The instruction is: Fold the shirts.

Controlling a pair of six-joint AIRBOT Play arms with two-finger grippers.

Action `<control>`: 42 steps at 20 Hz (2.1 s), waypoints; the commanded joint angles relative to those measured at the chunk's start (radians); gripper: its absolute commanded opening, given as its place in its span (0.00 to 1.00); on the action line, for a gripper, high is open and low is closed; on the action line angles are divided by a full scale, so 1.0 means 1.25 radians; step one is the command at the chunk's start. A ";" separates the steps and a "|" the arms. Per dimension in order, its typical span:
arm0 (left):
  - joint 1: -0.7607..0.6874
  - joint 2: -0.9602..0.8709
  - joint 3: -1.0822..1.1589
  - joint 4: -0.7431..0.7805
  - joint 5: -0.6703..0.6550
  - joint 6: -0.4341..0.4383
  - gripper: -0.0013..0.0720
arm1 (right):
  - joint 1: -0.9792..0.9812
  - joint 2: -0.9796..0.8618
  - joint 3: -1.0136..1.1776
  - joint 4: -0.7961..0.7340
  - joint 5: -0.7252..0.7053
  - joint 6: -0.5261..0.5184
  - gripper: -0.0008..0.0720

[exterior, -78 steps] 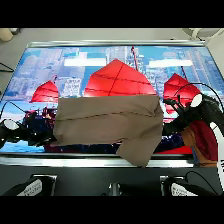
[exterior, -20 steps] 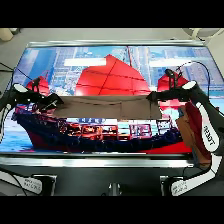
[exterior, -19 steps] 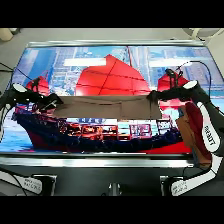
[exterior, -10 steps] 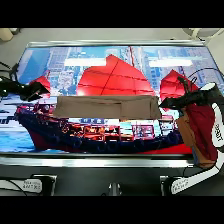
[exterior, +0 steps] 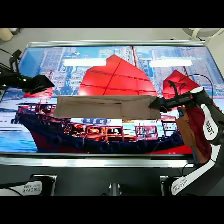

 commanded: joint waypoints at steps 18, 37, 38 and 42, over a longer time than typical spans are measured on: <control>-0.515 -0.408 0.053 -0.352 0.293 -0.018 0.06 | 0.129 0.454 0.002 -0.185 0.080 0.118 0.04; -0.234 -0.047 0.053 -0.035 0.284 -0.084 0.05 | 0.336 0.426 0.002 -0.086 -0.114 0.138 0.04; -0.188 0.004 0.053 -0.034 0.277 -0.084 0.05 | 0.378 0.388 0.002 -0.055 -0.165 0.138 0.04; -0.078 0.153 0.053 -0.026 0.245 -0.067 0.05 | 0.501 0.196 0.063 0.055 -0.248 0.129 0.04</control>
